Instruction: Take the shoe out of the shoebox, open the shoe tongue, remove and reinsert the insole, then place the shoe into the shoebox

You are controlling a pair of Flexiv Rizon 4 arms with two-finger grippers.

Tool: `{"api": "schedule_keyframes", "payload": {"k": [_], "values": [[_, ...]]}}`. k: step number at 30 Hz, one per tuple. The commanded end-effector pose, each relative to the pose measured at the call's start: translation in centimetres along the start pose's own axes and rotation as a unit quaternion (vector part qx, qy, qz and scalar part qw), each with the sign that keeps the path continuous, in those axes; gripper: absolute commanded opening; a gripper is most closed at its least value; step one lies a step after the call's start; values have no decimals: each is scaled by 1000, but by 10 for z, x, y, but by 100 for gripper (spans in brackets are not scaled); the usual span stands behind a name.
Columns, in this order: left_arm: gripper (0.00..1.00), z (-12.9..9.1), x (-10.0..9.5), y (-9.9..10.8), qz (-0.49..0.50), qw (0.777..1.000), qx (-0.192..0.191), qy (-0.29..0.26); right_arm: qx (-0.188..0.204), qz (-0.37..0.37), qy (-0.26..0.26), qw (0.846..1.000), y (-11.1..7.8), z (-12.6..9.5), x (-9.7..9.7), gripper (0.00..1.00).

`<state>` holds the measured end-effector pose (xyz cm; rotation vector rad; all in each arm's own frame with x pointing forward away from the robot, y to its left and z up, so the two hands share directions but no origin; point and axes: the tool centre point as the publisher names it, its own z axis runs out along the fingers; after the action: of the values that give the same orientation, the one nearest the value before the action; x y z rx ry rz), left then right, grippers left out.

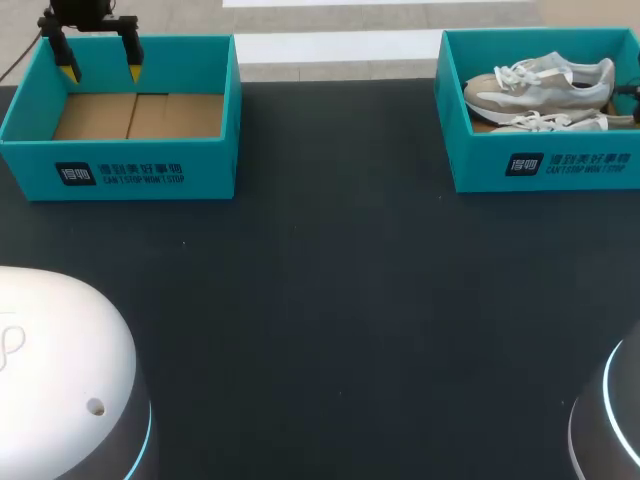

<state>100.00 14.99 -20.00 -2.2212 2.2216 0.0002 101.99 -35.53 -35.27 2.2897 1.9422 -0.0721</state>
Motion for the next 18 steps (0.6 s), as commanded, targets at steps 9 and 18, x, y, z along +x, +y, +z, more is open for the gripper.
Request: {"api": "schedule_keyframes", "payload": {"k": [9, 18], "values": [[100, 0, 0, 0, 0, 1000, 0, 0, -10, 8, -30, 999, -1, -53, 3, 0], [100, 0, 0, 0, 0, 1000, 0, 0, -9, 7, -52, 999, -6, -129, -4, 0]]}}
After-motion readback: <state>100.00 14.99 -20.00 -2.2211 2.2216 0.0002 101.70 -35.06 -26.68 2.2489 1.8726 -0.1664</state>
